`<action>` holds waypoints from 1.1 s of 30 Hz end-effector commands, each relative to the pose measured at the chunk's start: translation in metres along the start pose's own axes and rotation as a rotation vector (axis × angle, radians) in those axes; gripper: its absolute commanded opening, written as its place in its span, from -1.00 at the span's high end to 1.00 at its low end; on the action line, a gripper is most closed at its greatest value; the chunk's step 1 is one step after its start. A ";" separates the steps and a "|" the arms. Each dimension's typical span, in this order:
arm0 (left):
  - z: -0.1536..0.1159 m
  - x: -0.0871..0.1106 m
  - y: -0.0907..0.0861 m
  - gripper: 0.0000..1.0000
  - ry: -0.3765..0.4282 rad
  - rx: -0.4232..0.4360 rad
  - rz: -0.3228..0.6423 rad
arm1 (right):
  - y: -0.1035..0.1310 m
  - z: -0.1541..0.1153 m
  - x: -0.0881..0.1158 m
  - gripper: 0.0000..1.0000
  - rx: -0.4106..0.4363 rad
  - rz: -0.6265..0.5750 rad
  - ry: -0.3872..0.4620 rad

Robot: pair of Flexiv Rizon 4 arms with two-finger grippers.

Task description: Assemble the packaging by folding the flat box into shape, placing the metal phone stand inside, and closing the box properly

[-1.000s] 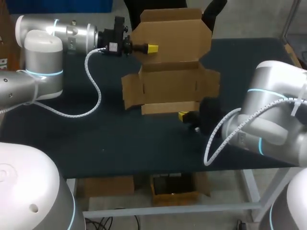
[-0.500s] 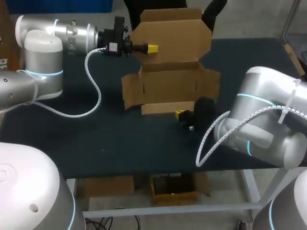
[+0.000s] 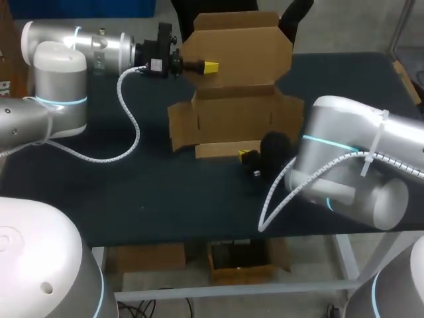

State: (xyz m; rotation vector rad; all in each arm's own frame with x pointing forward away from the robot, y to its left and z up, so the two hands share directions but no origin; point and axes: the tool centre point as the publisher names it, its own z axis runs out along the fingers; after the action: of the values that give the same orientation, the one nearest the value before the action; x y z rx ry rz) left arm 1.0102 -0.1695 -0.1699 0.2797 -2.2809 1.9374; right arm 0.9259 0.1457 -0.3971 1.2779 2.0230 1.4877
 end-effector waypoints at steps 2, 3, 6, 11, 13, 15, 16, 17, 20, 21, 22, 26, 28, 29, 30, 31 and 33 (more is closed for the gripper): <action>-0.001 -0.002 0.001 1.00 0.006 0.000 0.000 | -0.003 0.012 0.001 1.00 -0.005 0.004 -0.109; -0.001 -0.002 0.001 1.00 0.006 0.000 0.000 | -0.003 0.013 0.000 1.00 -0.004 0.005 -0.110; -0.001 -0.002 0.001 1.00 0.006 0.000 0.000 | -0.004 0.015 -0.001 1.00 -0.001 0.007 -0.112; -0.001 -0.002 0.001 1.00 0.006 0.000 0.000 | -0.006 0.018 -0.004 1.00 0.005 0.010 -0.122; -0.001 -0.002 0.001 1.00 0.006 0.000 0.000 | -0.006 0.019 -0.005 1.00 0.007 0.009 -0.129; -0.001 -0.002 0.001 1.00 0.006 0.000 0.000 | -0.006 0.020 -0.007 1.00 0.005 0.012 -0.129; -0.001 -0.002 0.001 1.00 0.006 0.000 0.000 | -0.005 0.020 -0.007 1.00 0.005 0.013 -0.130; -0.001 -0.002 0.001 1.00 0.006 0.000 0.000 | -0.005 0.021 -0.008 1.00 0.003 0.014 -0.130; -0.001 -0.002 0.001 1.00 0.006 0.000 0.000 | -0.006 0.024 -0.008 1.00 0.004 0.015 -0.132; -0.001 -0.002 0.001 1.00 0.006 0.000 0.000 | -0.006 0.025 -0.009 1.00 0.005 0.016 -0.132; -0.001 -0.002 0.001 1.00 0.006 0.000 0.000 | -0.006 0.026 -0.009 1.00 0.006 0.016 -0.133; -0.001 -0.002 0.001 1.00 0.006 0.000 0.000 | -0.007 0.028 -0.010 1.00 0.010 0.018 -0.135; -0.001 -0.002 0.001 1.00 0.006 0.000 0.000 | -0.008 0.030 -0.011 1.00 0.013 0.018 -0.139; -0.001 -0.002 0.001 1.00 0.006 0.000 0.000 | -0.008 0.031 -0.011 1.00 0.013 0.019 -0.140; -0.001 -0.002 0.001 1.00 0.006 0.000 0.000 | -0.009 0.031 -0.012 1.00 0.014 0.020 -0.141; -0.001 -0.002 0.001 1.00 0.006 0.000 0.000 | -0.009 0.032 -0.013 1.00 0.015 0.021 -0.142; -0.001 -0.002 0.001 1.00 0.006 0.000 0.000 | -0.009 0.032 -0.013 1.00 0.014 0.023 -0.144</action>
State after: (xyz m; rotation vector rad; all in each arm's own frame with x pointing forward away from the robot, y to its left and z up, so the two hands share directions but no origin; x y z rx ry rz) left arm 1.0102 -0.1695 -0.1699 0.2796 -2.2809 1.9373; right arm 0.9496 0.1480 -0.4182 1.3577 1.9695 1.3926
